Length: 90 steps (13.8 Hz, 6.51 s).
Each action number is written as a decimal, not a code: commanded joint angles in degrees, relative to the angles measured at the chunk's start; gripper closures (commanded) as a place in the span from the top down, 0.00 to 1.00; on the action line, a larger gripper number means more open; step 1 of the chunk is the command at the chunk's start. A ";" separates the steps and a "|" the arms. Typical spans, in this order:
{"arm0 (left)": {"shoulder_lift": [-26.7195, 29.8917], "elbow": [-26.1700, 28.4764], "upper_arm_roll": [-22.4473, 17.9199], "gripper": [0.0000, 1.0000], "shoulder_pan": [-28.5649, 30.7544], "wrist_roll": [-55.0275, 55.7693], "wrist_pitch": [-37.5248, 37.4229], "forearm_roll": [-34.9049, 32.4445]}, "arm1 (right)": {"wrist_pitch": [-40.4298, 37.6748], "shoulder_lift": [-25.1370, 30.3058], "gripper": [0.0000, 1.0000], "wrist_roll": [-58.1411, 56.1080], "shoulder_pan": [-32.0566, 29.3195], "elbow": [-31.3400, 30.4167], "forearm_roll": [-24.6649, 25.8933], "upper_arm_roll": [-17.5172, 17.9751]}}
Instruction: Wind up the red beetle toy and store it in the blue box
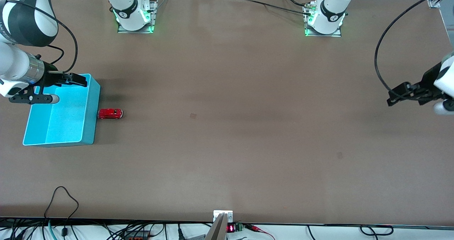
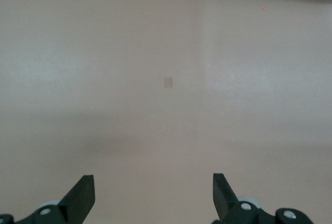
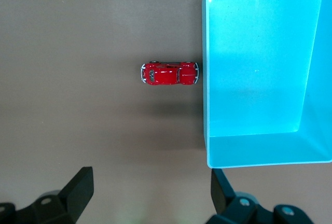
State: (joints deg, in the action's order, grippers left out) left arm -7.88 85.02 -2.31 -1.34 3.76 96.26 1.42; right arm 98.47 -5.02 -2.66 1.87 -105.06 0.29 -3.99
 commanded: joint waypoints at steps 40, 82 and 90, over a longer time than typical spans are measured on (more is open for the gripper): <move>9.20 8.76 -0.42 1.00 1.16 -2.09 -4.50 0.60 | 50.49 -8.86 1.00 -79.25 2.08 -23.44 6.66 0.22; 9.11 8.32 -0.06 1.00 1.16 -2.18 -3.28 1.48 | 62.37 -16.34 0.08 -79.72 -0.11 -25.63 9.64 0.48; 9.38 8.58 0.02 1.00 0.99 -2.09 -2.66 1.48 | 49.21 -3.70 0.02 -45.37 2.96 -24.58 9.21 3.20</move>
State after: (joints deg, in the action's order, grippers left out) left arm 0.99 93.74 -2.46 -0.63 2.28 93.45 1.46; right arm 152.23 -13.63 -55.54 4.68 -129.25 9.85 -1.07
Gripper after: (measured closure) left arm 0.000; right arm 0.555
